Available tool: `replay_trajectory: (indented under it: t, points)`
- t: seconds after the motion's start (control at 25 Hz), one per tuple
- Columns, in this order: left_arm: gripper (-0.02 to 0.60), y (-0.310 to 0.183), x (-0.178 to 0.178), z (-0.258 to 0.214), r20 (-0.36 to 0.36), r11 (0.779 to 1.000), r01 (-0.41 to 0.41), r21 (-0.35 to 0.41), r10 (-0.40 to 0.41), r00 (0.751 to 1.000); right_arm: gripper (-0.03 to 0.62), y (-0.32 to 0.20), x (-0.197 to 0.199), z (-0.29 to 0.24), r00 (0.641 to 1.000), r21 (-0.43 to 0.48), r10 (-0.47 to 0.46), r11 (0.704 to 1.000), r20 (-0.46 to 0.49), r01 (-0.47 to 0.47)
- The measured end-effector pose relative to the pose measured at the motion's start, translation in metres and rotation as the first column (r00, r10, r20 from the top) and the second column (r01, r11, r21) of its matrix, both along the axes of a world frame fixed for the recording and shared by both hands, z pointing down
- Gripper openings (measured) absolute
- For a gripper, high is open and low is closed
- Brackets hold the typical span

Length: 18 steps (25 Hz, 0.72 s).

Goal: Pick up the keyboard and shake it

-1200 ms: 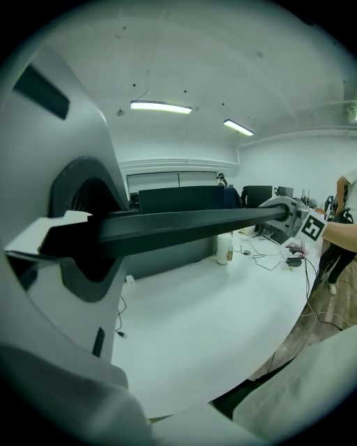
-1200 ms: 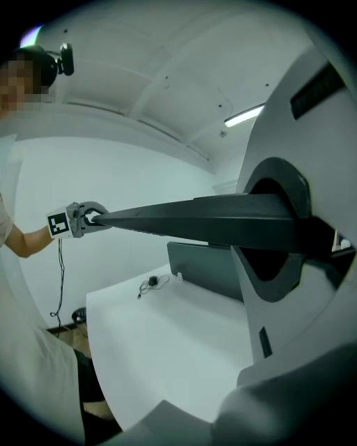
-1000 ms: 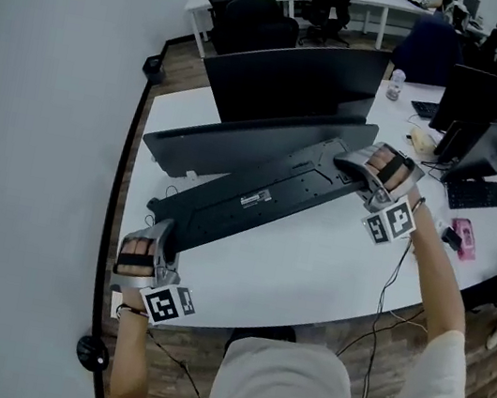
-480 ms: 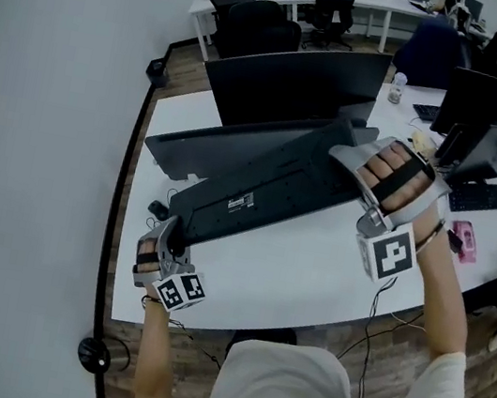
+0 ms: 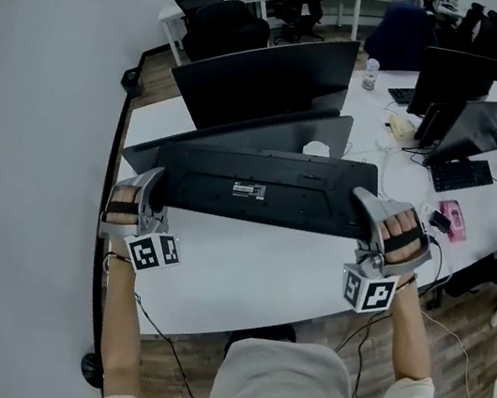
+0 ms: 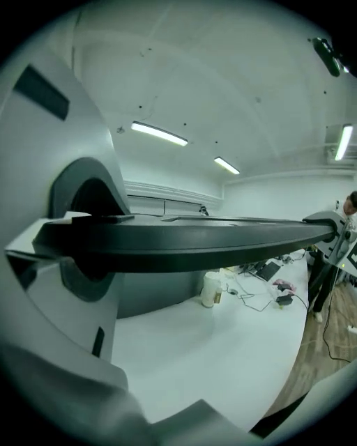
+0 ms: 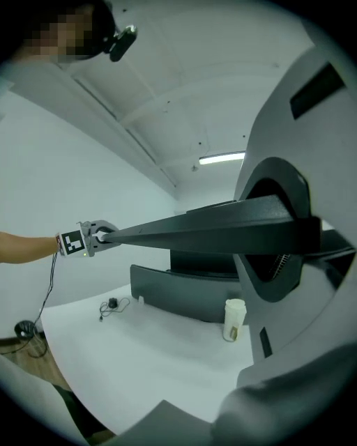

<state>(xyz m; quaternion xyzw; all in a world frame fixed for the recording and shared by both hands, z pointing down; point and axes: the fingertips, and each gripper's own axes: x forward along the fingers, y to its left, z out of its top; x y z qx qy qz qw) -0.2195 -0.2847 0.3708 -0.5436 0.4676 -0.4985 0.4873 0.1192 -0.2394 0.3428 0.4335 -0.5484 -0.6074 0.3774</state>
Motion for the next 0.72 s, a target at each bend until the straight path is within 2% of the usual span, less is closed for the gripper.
replay_trajectory:
  t: [0.08,0.24,0.4,0.52,0.6,0.72]
  points:
    - [0.091,-0.007,0.007,-0.012,0.084,1.000,-0.019,-0.024,0.021,0.996,0.104,0.004,0.006,0.028,0.996,-0.031,-0.007,0.999,0.091,0.010]
    - [0.095,-0.003,0.017,-0.029,0.215,0.996,-0.022,-0.081,0.039,0.976,0.100,0.018,0.000,0.090,0.971,-0.127,-0.078,0.986,0.227,0.109]
    - [0.098,0.019,0.016,-0.024,0.318,0.990,0.001,-0.142,0.044,0.947,0.098,0.012,-0.015,0.142,0.930,-0.241,-0.108,0.949,0.352,0.202]
    - [0.101,0.038,0.011,-0.009,0.379,0.989,0.036,-0.143,0.021,0.925,0.098,0.001,-0.024,0.173,0.906,-0.314,-0.147,0.906,0.396,0.284]
    - [0.101,0.049,0.004,0.011,0.368,0.984,0.057,-0.169,0.010,0.930,0.098,-0.013,-0.029,0.188,0.910,-0.358,-0.171,0.879,0.378,0.314]
    - [0.103,0.065,-0.016,0.055,0.284,0.963,0.105,-0.248,-0.031,0.958,0.097,-0.037,-0.041,0.193,0.938,-0.416,-0.228,0.850,0.262,0.322]
